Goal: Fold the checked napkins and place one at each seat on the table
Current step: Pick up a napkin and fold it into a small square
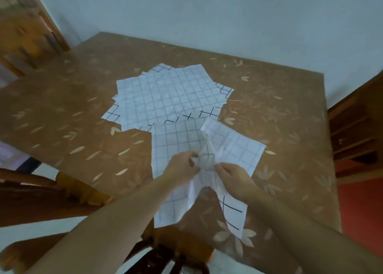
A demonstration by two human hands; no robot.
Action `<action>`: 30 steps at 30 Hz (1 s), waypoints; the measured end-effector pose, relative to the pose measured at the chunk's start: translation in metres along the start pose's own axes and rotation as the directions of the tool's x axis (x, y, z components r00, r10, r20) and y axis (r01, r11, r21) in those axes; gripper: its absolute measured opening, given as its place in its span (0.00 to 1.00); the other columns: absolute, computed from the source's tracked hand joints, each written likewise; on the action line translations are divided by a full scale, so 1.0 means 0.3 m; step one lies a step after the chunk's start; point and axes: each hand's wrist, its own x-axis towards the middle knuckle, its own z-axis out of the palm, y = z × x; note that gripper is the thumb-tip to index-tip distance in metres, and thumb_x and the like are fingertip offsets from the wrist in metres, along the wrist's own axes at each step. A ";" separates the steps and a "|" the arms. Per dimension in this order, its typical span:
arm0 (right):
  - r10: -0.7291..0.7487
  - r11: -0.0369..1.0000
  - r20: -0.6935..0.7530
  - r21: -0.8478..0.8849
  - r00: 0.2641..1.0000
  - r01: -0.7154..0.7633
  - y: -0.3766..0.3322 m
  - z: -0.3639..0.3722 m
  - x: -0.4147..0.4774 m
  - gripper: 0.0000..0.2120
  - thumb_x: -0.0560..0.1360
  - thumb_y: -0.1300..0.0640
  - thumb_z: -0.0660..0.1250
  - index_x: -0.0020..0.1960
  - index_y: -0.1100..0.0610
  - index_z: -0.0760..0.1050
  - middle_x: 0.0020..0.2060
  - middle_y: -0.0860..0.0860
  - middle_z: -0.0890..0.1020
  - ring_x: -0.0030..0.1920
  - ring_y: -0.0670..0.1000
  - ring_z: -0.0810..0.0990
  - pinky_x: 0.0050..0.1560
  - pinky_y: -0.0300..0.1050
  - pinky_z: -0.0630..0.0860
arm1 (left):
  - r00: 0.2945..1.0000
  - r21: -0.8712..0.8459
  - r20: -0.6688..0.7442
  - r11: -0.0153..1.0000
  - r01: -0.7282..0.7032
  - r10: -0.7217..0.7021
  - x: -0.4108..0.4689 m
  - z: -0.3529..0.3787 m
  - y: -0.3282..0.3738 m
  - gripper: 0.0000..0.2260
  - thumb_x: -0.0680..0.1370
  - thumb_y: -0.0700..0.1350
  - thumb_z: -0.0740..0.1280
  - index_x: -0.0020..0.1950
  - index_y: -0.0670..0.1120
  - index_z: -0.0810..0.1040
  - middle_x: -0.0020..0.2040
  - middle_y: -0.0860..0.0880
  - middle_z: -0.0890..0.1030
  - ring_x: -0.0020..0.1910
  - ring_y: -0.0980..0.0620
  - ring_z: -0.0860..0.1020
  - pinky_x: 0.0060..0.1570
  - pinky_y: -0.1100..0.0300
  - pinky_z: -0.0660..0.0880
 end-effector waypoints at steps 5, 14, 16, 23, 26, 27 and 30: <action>0.112 0.990 0.272 -0.110 0.956 -0.085 -0.113 -0.024 0.032 0.24 0.78 0.40 0.61 0.30 0.54 0.67 0.26 0.46 0.72 0.30 0.46 0.71 0.38 0.40 0.67 | 0.986 0.057 0.017 0.985 -0.164 0.163 0.047 -0.176 -0.037 0.10 0.80 0.48 0.65 0.47 0.45 0.82 0.39 0.49 0.80 0.40 0.52 0.75 0.36 0.64 0.66; -0.200 0.812 0.002 -0.560 0.980 0.167 -0.363 -0.093 0.095 0.34 0.73 0.65 0.63 0.76 0.46 0.60 0.76 0.48 0.61 0.73 0.54 0.63 0.67 0.56 0.69 | 0.852 0.159 0.121 0.837 -0.524 0.510 0.028 -0.479 0.019 0.09 0.82 0.46 0.62 0.55 0.49 0.82 0.50 0.55 0.83 0.48 0.58 0.77 0.48 0.70 0.70; -0.243 0.715 0.007 -0.674 0.970 0.184 -0.415 -0.089 0.096 0.30 0.73 0.64 0.62 0.73 0.45 0.67 0.76 0.46 0.62 0.75 0.53 0.59 0.69 0.58 0.64 | 0.824 0.143 0.118 0.811 -0.567 0.555 0.009 -0.544 0.043 0.09 0.82 0.47 0.61 0.54 0.50 0.82 0.49 0.55 0.83 0.48 0.59 0.77 0.46 0.72 0.68; -0.415 0.793 -0.322 -0.587 0.851 0.164 -0.500 -0.155 -0.006 0.09 0.70 0.61 0.64 0.45 0.58 0.82 0.43 0.52 0.84 0.56 0.53 0.80 0.56 0.46 0.71 | 0.821 0.071 -0.248 0.855 -0.514 0.514 -0.074 -0.692 0.052 0.10 0.77 0.54 0.68 0.58 0.55 0.77 0.50 0.57 0.77 0.53 0.58 0.75 0.50 0.62 0.71; -0.443 0.808 -0.437 -0.572 0.782 0.138 -0.527 -0.168 -0.089 0.09 0.72 0.61 0.64 0.46 0.58 0.83 0.46 0.53 0.86 0.58 0.54 0.80 0.64 0.47 0.66 | 0.773 -0.148 -0.570 0.892 -0.428 0.277 -0.151 -0.675 0.053 0.21 0.72 0.56 0.74 0.61 0.53 0.72 0.53 0.54 0.71 0.55 0.55 0.72 0.54 0.60 0.68; -0.445 0.819 -0.470 -0.557 0.762 0.135 -0.534 -0.164 -0.118 0.07 0.71 0.62 0.64 0.43 0.59 0.82 0.41 0.54 0.85 0.51 0.57 0.81 0.59 0.45 0.66 | 0.796 -0.284 -0.588 0.884 -0.371 0.144 -0.184 -0.665 0.058 0.23 0.71 0.57 0.75 0.60 0.52 0.71 0.54 0.53 0.70 0.56 0.53 0.72 0.54 0.59 0.69; -0.422 0.849 -0.502 -0.510 0.755 0.136 -0.548 -0.138 -0.192 0.06 0.70 0.64 0.63 0.39 0.64 0.79 0.33 0.61 0.80 0.38 0.63 0.76 0.40 0.40 0.62 | 0.939 -0.628 -0.307 0.774 -0.080 -0.152 -0.275 -0.633 0.072 0.22 0.72 0.64 0.69 0.54 0.49 0.71 0.53 0.48 0.74 0.50 0.50 0.75 0.48 0.57 0.69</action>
